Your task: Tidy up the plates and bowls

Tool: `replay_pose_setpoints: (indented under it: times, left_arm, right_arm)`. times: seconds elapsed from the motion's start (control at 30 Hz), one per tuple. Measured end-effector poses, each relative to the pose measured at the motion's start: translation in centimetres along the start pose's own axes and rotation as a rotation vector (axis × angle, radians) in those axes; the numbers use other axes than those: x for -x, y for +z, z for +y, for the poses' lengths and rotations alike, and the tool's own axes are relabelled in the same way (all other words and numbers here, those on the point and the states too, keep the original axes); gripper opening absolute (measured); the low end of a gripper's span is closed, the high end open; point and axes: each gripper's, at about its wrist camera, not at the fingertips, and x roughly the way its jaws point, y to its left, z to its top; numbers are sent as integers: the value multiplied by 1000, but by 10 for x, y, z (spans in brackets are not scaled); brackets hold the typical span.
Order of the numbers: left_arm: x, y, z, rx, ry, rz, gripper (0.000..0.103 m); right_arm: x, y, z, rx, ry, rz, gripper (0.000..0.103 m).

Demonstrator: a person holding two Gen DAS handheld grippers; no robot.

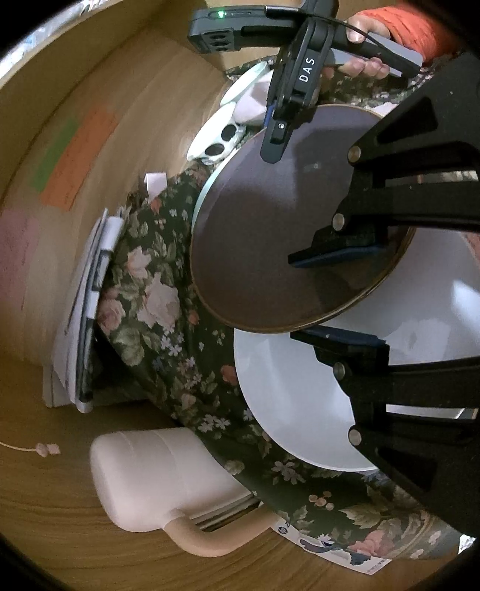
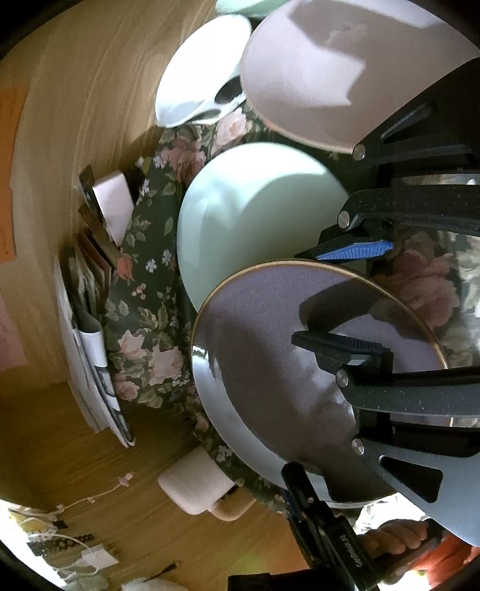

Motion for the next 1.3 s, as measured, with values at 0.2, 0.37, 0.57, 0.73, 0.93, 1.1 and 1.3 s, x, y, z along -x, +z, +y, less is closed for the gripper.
replay_pose_setpoints:
  times: [0.2,0.37,0.57,0.73,0.93,1.1,1.3]
  left_arm:
    - [11,-4,-15,-19,-22,-12,31]
    - [22,-12,-26,-36,-45,-18,31]
    - [33,-23,-40,-50,-67,-15,31]
    - [38,-34,-49,-64,-80,-3,31]
    - [41,-46,-58,-74,-104,16,31]
    - [37,-53,-66,-78,-126,37,31]
    - [30,-62,-76,-86,-152,65,31]
  right_arm:
    - [23,-12,-3,-10,-20,-29,32]
    - [41,-26,-2,-21,-34,-47,32]
    - [61,-43,-5,-35,-54,-65,32]
    - [73,-60,-9,-51,-66,-69,32]
    - [83,-78,-17,-83,-76,-65,32]
    - [88,-89,-25,-109,-90,-61,32]
    - [93,-102,-34,-145,-112,-51,32]
